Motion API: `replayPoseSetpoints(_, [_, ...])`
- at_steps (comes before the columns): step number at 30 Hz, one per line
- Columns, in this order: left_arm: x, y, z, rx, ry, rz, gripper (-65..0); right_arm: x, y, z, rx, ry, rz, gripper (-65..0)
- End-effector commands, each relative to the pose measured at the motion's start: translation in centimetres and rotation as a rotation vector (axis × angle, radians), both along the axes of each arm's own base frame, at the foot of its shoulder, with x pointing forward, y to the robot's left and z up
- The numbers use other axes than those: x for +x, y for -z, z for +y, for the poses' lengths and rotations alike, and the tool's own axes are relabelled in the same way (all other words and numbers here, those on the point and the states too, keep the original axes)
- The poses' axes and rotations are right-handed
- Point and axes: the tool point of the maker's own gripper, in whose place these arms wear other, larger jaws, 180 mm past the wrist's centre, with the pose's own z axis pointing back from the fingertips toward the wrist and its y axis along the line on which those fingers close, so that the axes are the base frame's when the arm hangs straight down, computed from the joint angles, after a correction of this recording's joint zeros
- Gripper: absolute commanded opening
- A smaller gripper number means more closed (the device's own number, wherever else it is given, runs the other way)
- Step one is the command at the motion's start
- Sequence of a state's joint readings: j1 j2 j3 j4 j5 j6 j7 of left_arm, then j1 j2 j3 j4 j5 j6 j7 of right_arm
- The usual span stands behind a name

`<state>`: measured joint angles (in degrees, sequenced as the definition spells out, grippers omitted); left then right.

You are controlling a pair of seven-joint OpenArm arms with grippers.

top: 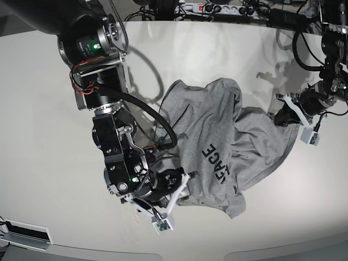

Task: Layout the t-shirt on the table in an organized manner, then fold the t-shirt properly
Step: 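Regrasp the t-shirt with the right gripper and spread it out, then grasp opposite edges of the t-shirt with both grippers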

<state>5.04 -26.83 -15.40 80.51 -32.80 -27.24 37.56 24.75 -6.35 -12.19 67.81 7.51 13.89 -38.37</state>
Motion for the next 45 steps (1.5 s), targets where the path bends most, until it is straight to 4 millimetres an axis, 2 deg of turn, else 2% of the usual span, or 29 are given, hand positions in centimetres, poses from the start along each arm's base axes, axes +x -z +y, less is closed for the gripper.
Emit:
replayPoseSetpoints(1, [1.2,-1.6,0.4,-0.001,0.002,-0.052,-65.0,1.3,-1.5,-0.2,0.012,0.011,-0.043,-29.1])
replayPoseSetpoints(8, [1.1,-1.5,0.4,-0.001,0.002,-0.049,-65.0,0.1,5.2,-1.3,-0.005,0.06,0.083,-29.0])
replayPoseSetpoints(11, [1.0,-1.5,0.4,-0.001,0.002,-0.049,-65.0,-0.2,6.6,-1.5,-0.006,0.07,0.097,-29.0])
replayPoseSetpoints(15, [0.8,-1.3,0.4,-0.001,0.004,-0.029,-65.0,0.1,8.2,-3.8,-0.098,0.167,0.089,-29.0])
replayPoseSetpoints(17, [0.8,-1.3,0.3,-0.009,0.003,-0.029,-65.0,-0.6,8.8,-3.1,-0.087,0.122,0.111,-29.8])
replayPoseSetpoints(19, [0.9,-1.4,0.2,-0.019,0.002,-0.033,-65.0,-1.6,9.4,-1.7,-0.048,0.039,0.142,-35.0])
replayPoseSetpoints(20, [0.9,-1.5,0.2,-0.024,0.001,-0.034,-65.0,-2.0,9.8,-1.5,-0.048,0.022,0.154,-39.7])
replayPoseSetpoints(24, [0.9,-1.4,0.2,-0.025,0.0,-0.033,-65.0,-2.8,10.8,-2.0,-0.079,0.034,0.198,-64.4])
replayPoseSetpoints(26, [0.9,-1.5,0.2,-0.025,0.0,-0.033,-65.0,-3.1,10.8,-1.8,-0.082,0.007,0.207,-65.0])
replayPoseSetpoints(29, [0.9,-1.5,0.1,-0.026,0.0,-0.033,-65.0,-3.6,10.3,-0.4,-0.069,-0.1,0.219,-65.0])
replayPoseSetpoints(33, [0.9,-1.5,0.2,-0.025,0.0,-0.033,-65.0,-3.8,8.0,0.6,-0.073,-0.194,0.184,-65.0])
replayPoseSetpoints(37, [0.9,-1.5,0.2,-0.024,0.001,-0.033,-65.0,-3.5,3.3,1.1,-0.068,-0.224,0.048,-65.0])
replayPoseSetpoints(39, [0.9,-1.5,0.2,-0.022,0.001,-0.034,-65.0,-4.0,0.3,1.6,-0.021,-0.241,-0.023,-65.0])
replayPoseSetpoints(42, [0.9,-1.5,0.2,-0.022,0.001,-0.036,-65.0,-6.2,-3.6,2.1,0.063,-0.304,-0.127,-65.0])
replayPoseSetpoints(45, [0.9,-1.4,0.3,-0.014,0.002,-0.034,-65.0,-8.7,-5.7,1.2,0.051,-0.349,-0.208,-65.0])
